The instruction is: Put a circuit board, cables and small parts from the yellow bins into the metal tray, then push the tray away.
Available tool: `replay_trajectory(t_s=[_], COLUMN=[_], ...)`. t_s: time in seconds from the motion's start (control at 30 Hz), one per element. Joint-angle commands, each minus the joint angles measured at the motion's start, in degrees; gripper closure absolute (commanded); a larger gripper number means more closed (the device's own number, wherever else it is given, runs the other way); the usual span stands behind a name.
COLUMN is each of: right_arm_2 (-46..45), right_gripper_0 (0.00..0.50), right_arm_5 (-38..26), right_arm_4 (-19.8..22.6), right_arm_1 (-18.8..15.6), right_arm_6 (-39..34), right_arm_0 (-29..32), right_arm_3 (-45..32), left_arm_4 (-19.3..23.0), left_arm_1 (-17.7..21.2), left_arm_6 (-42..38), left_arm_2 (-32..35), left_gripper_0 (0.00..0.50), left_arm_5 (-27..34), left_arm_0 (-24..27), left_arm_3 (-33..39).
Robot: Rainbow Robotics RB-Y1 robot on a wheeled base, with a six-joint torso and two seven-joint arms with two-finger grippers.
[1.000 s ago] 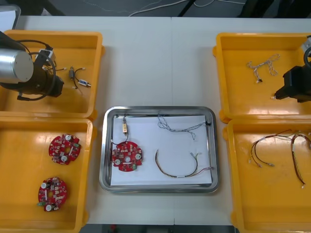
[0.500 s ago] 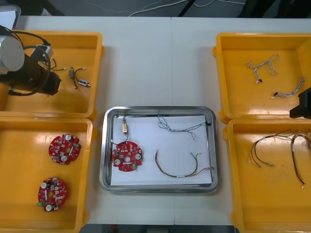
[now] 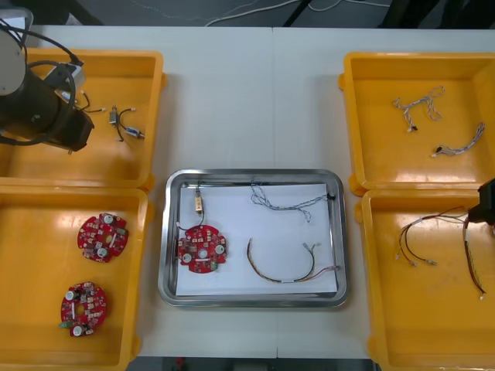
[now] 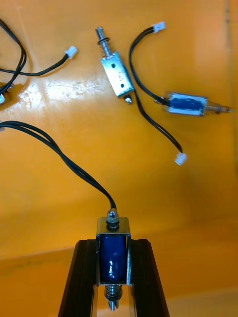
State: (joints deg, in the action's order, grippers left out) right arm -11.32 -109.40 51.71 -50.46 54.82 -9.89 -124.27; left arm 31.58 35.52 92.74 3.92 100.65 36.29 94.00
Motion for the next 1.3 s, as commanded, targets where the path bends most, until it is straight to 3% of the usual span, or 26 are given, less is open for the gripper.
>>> replay_trajectory(t_s=[0.03, 0.33, 0.6, 1.07, 1.3], right_arm_2=[-1.86, -1.86, -1.86, -1.86, -1.86], right_gripper_0=[0.0, 0.0, 0.0, 0.0, 0.0], right_arm_5=[0.77, 3.85, 7.8, 9.03, 8.95], right_arm_4=[-1.09, -3.29, -4.78, -5.66, -5.22], right_arm_1=[-1.22, 0.36, 2.73, 4.14, 4.14], right_arm_6=[2.22, 4.77, 10.39, 12.59, 12.59], right_arm_0=[1.63, 1.54, 1.54, 1.46, 1.54], right_arm_3=[-1.59, -1.51, 0.16, 1.22, 1.13], left_arm_4=[1.12, 5.25, 5.16, -1.17, -4.42], left_arm_1=[1.31, 1.31, 0.43, -3.35, -6.51], left_arm_6=[-11.97, -24.71, -35.79, -47.65, -49.94], left_arm_2=[-0.4, -5.68, -12.27, -22.99, -26.59], left_gripper_0=[0.5, 0.5, 0.5, 0.5, 0.5], left_arm_5=[3.76, 7.28, 8.16, 7.89, 7.81], left_arm_0=[1.59, 1.59, 1.59, 1.59, 1.67], left_arm_3=[6.11, 13.58, 19.47, 23.77, 24.04])
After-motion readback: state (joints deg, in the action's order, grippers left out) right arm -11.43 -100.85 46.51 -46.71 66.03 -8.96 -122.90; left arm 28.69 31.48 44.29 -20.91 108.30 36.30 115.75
